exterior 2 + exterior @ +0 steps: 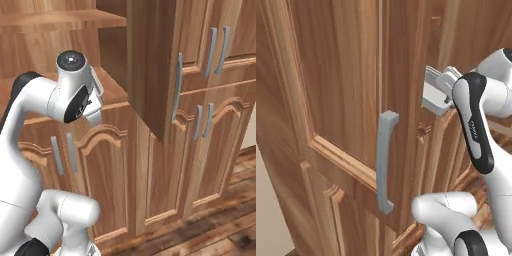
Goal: Retrieve the tupperware and aluminum foil from the cabinet and place them on the dining counter near the plate with tomato and steak to prepare for storing leftovers.
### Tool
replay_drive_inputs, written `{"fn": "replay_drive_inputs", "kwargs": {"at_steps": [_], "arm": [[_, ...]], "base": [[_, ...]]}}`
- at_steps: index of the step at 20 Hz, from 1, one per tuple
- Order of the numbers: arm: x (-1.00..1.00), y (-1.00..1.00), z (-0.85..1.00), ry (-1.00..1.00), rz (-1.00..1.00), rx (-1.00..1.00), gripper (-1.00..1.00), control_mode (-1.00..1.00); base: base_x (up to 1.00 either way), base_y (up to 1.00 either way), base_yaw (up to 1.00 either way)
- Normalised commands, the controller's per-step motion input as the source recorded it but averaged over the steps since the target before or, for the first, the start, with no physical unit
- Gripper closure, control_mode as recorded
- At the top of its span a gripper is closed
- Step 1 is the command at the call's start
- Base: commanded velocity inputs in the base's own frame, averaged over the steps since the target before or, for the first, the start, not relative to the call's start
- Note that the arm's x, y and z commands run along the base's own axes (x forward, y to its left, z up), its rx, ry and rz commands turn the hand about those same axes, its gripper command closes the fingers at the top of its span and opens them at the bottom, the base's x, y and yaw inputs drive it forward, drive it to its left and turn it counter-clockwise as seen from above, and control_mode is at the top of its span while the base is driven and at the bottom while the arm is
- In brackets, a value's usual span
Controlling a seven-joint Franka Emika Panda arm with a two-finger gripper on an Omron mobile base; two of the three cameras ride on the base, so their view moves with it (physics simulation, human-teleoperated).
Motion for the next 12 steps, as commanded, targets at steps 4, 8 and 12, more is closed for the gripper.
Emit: {"fn": "replay_drive_inputs", "kwargs": {"at_steps": [4,8,12], "arm": [[0.0,0.0,0.0,0.0,0.0,0.0,1.0,1.0],[0.0,0.0,0.0,0.0,0.0,0.0,1.0,1.0],[0.0,0.0,0.0,0.0,0.0,0.0,1.0,1.0]], "base": [[0.06,0.02,-0.53],[0.01,0.01,-0.6],[0.0,0.0,-0.66]]}}
